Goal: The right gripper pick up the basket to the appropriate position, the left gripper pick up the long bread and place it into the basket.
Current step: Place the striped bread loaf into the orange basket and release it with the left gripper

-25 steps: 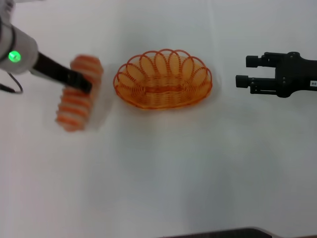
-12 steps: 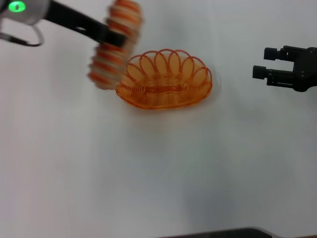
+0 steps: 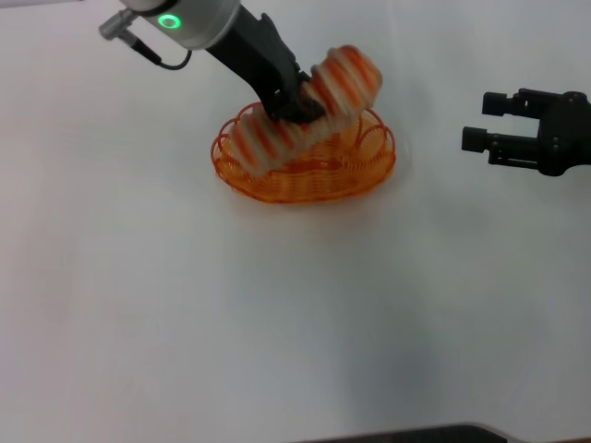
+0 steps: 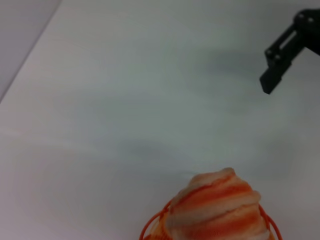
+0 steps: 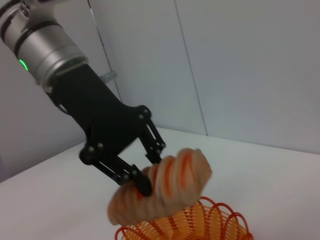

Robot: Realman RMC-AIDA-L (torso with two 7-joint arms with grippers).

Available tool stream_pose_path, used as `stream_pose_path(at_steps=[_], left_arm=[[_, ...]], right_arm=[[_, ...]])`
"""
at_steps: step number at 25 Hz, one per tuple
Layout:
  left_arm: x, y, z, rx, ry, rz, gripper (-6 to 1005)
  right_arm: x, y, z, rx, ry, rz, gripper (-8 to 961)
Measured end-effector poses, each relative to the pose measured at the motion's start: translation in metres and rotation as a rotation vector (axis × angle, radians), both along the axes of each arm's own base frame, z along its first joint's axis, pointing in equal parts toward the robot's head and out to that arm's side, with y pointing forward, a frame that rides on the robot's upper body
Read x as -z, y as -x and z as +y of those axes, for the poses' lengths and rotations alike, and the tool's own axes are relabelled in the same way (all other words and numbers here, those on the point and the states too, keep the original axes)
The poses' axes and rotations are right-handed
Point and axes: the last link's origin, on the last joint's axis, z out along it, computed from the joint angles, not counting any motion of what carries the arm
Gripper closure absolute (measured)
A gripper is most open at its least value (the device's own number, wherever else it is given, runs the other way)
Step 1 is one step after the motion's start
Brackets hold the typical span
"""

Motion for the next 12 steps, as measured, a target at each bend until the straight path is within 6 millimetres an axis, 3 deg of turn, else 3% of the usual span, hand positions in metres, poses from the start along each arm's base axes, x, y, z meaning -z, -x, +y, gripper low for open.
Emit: stream_pose_path(at_steps=[12], left_arm=[[0.018,-0.002,0.000,0.102,0.039,0.070,725]], right_arm=[[0.010,0.005,0.000,-0.007,0.031,0.032,222]])
